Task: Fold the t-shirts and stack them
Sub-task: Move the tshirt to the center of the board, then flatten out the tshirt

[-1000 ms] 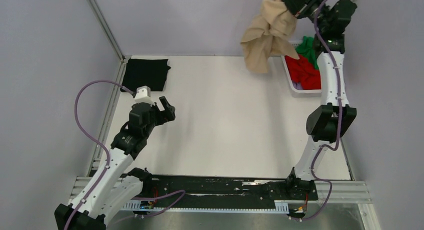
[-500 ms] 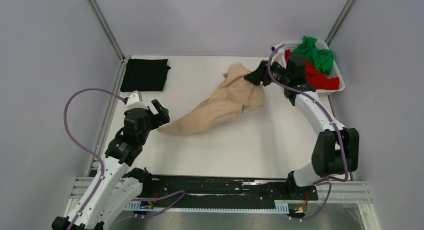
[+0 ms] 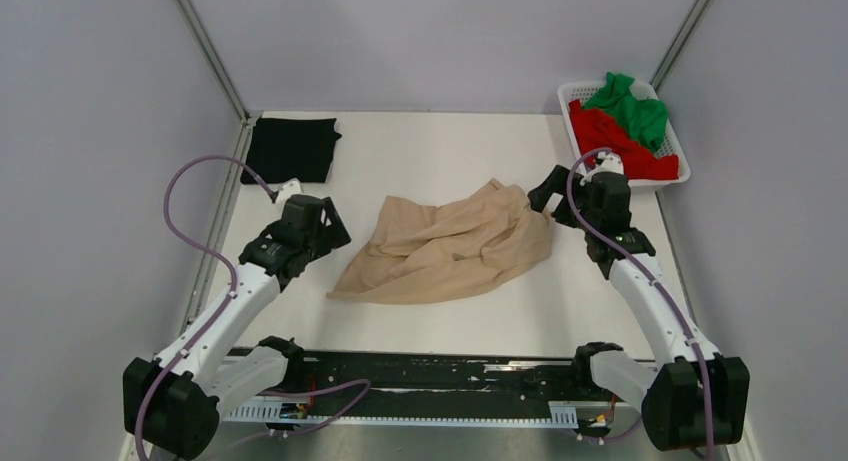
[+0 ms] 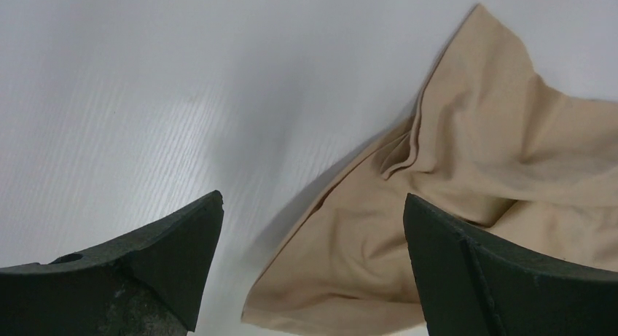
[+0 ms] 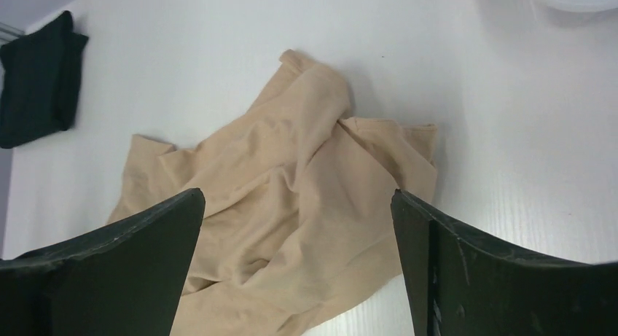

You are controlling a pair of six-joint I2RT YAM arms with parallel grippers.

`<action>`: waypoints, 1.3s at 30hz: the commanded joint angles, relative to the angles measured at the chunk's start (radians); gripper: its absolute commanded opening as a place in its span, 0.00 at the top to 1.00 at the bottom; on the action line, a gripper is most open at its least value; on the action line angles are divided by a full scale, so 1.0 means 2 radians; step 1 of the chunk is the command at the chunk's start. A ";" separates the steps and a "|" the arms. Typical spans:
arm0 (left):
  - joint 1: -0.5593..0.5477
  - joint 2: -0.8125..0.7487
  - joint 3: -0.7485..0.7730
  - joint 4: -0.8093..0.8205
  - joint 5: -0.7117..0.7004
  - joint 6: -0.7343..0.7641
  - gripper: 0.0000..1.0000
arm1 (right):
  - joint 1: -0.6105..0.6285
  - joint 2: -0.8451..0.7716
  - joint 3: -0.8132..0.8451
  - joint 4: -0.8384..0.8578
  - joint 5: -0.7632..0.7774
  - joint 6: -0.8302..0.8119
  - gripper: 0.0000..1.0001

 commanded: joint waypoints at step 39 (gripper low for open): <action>0.001 -0.106 -0.195 0.045 0.195 -0.209 1.00 | 0.399 0.032 -0.087 -0.024 0.361 0.121 0.14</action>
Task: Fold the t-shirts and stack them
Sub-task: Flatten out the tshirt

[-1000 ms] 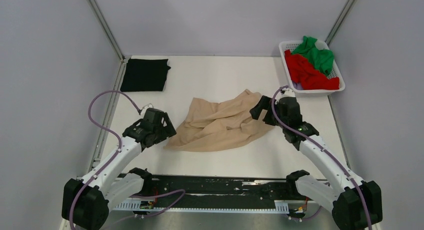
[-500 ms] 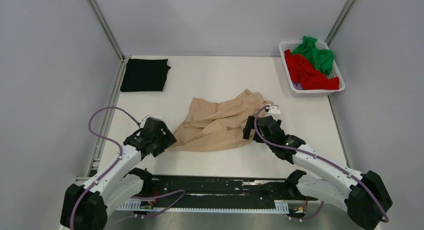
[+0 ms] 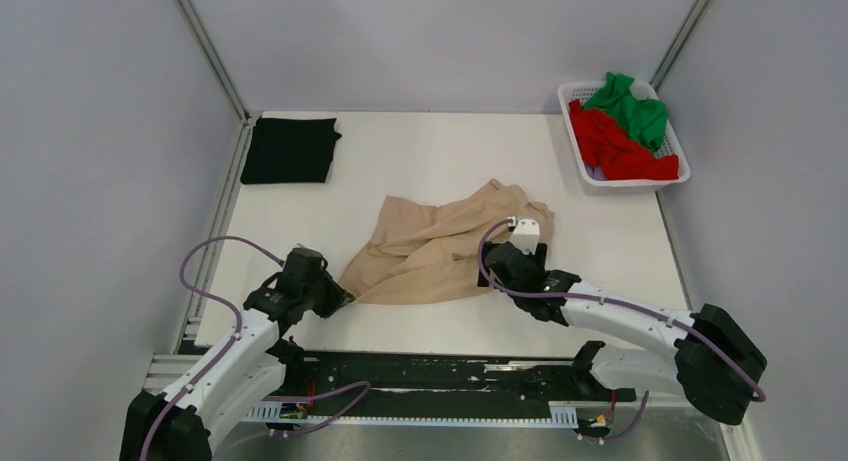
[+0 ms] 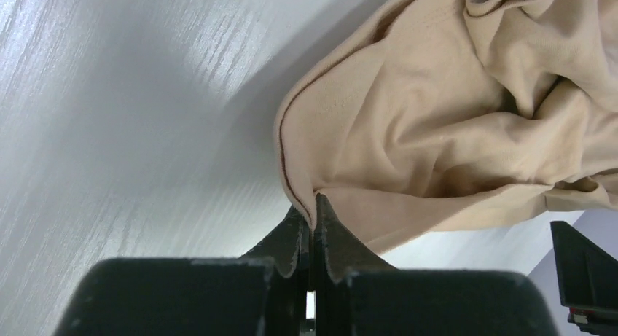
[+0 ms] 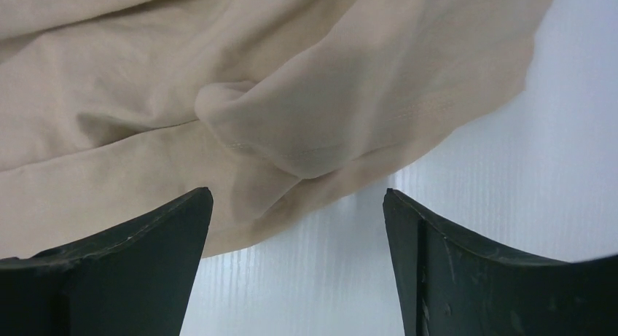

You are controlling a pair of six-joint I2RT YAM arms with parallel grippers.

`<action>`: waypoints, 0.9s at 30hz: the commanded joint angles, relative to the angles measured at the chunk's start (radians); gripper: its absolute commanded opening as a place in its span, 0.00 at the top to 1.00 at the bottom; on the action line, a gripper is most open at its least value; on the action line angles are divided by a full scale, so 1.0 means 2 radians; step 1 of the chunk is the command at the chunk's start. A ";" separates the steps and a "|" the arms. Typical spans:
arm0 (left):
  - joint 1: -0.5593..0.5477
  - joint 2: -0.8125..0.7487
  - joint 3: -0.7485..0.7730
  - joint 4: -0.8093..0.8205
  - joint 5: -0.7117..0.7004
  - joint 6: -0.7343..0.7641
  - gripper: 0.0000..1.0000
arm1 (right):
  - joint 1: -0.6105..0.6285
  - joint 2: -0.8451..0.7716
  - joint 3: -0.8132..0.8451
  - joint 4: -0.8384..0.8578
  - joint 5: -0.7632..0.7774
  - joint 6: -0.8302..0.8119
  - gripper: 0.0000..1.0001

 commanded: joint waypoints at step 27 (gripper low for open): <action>0.001 -0.015 0.044 -0.022 -0.080 0.036 1.00 | 0.004 0.175 0.119 -0.106 0.173 0.114 0.53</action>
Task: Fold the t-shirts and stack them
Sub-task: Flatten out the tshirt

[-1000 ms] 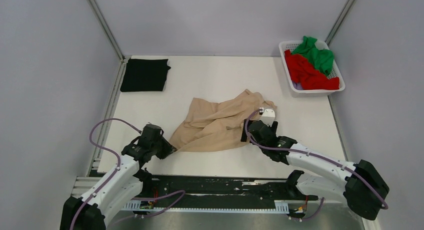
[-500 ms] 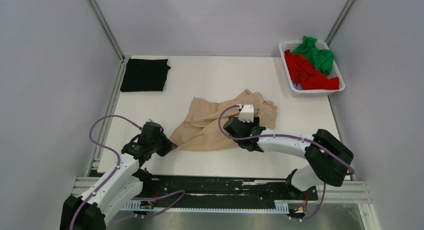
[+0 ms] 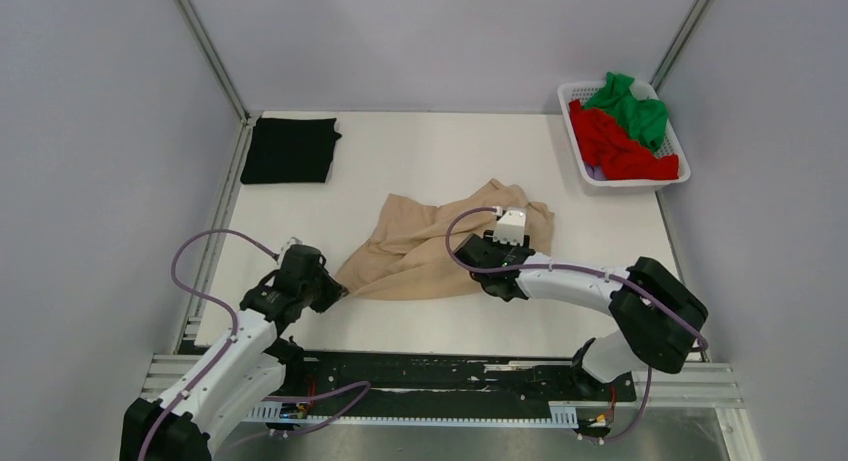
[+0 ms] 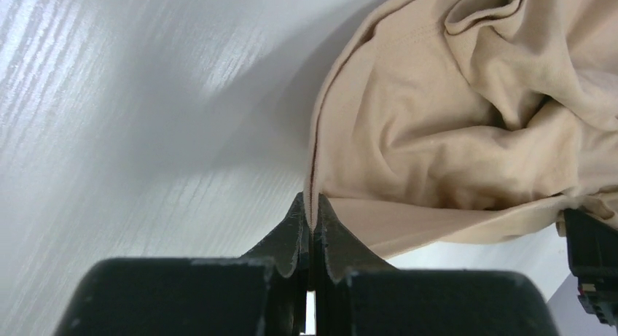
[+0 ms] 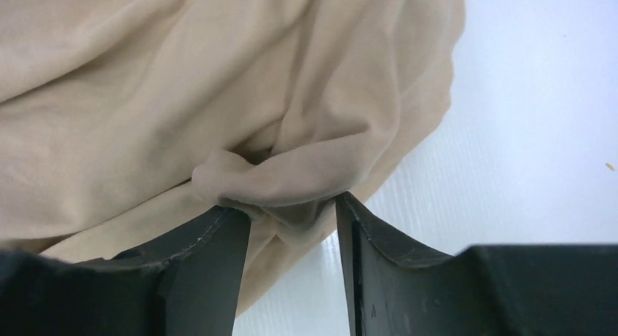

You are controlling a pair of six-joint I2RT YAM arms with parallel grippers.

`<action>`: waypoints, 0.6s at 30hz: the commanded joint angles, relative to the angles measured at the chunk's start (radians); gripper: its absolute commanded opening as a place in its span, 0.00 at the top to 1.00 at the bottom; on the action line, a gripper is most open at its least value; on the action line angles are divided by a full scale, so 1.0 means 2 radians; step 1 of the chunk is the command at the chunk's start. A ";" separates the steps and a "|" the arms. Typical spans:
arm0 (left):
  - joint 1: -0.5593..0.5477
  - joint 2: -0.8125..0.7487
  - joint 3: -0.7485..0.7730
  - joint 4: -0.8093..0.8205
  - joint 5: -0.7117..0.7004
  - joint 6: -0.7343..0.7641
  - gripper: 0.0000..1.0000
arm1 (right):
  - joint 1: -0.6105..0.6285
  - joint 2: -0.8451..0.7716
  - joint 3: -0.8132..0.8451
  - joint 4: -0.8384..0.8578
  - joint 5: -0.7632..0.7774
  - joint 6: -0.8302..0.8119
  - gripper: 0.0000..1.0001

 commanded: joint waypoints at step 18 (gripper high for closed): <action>0.001 -0.005 0.052 -0.034 -0.098 0.028 1.00 | -0.161 -0.140 -0.072 0.116 -0.113 -0.098 1.00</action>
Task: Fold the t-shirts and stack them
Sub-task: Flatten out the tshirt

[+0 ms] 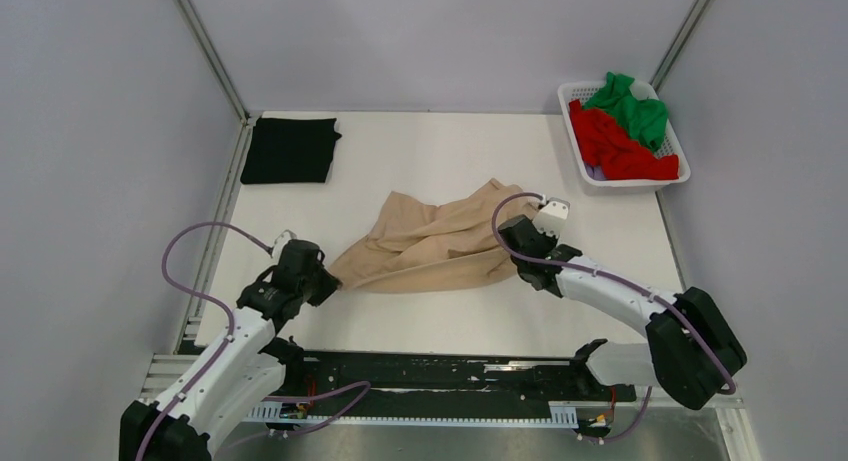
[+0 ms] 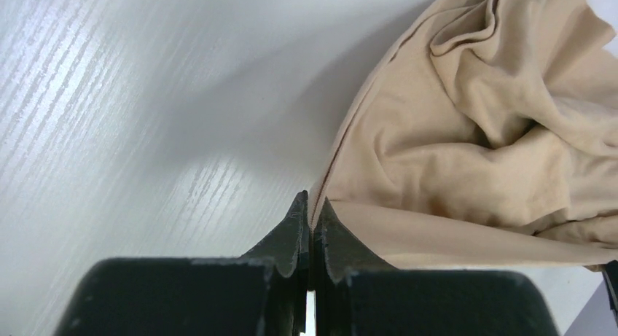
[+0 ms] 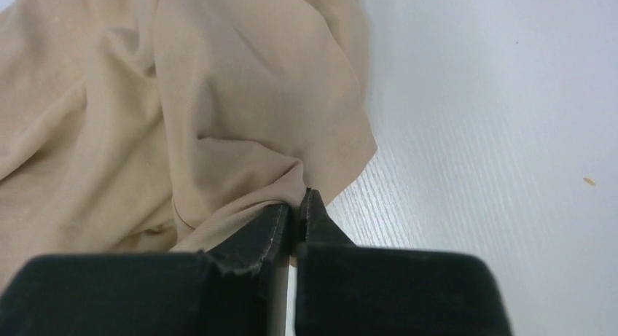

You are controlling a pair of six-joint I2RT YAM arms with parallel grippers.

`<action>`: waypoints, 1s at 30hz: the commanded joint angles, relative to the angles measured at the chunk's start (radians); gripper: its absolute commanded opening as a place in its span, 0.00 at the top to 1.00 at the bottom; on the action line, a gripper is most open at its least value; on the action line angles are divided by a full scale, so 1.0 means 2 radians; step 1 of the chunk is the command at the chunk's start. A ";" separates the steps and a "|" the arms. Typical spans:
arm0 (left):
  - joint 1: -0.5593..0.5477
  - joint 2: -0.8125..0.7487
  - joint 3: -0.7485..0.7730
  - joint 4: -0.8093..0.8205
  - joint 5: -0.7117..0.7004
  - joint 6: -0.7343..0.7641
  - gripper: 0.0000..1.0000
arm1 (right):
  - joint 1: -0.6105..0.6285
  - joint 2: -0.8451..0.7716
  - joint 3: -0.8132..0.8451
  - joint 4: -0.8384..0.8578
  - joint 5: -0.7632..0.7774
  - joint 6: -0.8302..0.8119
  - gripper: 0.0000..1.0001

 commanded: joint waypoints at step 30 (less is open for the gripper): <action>0.001 -0.025 0.593 0.063 0.009 0.214 1.00 | -0.090 -0.337 0.439 0.002 -0.337 -0.296 1.00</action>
